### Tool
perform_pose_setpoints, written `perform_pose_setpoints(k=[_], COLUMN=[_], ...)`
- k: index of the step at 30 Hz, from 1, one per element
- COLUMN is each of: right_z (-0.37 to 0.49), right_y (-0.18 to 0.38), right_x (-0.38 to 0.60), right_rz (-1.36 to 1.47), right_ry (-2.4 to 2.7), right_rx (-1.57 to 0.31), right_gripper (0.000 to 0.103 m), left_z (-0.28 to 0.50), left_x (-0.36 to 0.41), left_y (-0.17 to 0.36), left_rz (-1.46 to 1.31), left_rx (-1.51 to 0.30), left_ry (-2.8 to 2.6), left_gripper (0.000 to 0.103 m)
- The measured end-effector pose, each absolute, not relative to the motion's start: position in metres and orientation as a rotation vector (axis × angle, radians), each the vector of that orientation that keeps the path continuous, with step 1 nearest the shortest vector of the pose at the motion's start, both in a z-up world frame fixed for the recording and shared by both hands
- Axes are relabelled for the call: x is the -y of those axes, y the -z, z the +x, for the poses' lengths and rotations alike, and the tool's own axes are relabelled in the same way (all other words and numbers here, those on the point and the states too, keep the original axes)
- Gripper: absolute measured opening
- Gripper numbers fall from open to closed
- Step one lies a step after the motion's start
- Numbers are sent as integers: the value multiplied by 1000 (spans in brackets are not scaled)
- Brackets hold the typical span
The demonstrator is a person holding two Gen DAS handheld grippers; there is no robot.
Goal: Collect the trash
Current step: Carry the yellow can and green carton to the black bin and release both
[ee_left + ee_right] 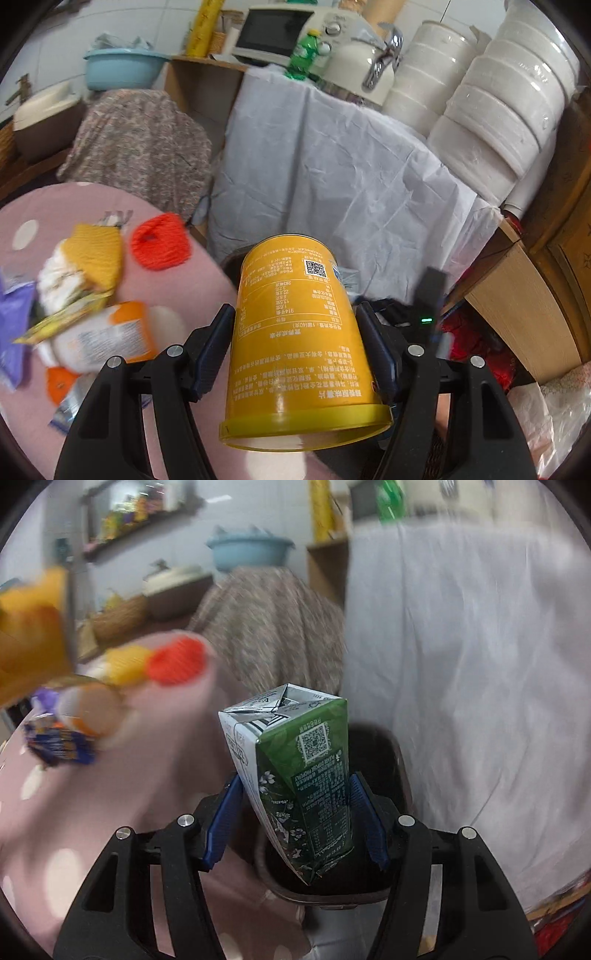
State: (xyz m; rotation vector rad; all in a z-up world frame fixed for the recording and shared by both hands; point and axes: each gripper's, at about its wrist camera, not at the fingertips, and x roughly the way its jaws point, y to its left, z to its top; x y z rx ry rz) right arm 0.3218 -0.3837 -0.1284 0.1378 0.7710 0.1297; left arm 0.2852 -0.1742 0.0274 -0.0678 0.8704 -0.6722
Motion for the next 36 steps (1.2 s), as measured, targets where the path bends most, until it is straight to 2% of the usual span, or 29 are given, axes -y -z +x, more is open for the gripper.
perform_pose_setpoints(k=[6, 12, 15, 26, 30, 36], right_z=[376, 400, 398, 334, 306, 275], right_y=[206, 258, 263, 239, 231, 233], right_x=[393, 411, 419, 438, 445, 459], right_rz=[234, 311, 319, 275, 251, 287], right_ry=[-94, -99, -86, 13, 96, 180], right_rx=[-940, -1016, -1000, -882, -853, -849], right_gripper=[60, 60, 65, 66, 74, 74], left_z=[328, 364, 380, 412, 422, 427], left_x=[238, 279, 292, 334, 346, 360], left_y=[16, 56, 72, 128, 155, 187], left_rz=[-90, -84, -59, 36, 68, 99], left_rx=[-990, -1074, -1089, -1190, -1245, -1314], left_ry=[675, 625, 582, 483, 452, 426], left_gripper=[67, 67, 67, 67, 67, 67])
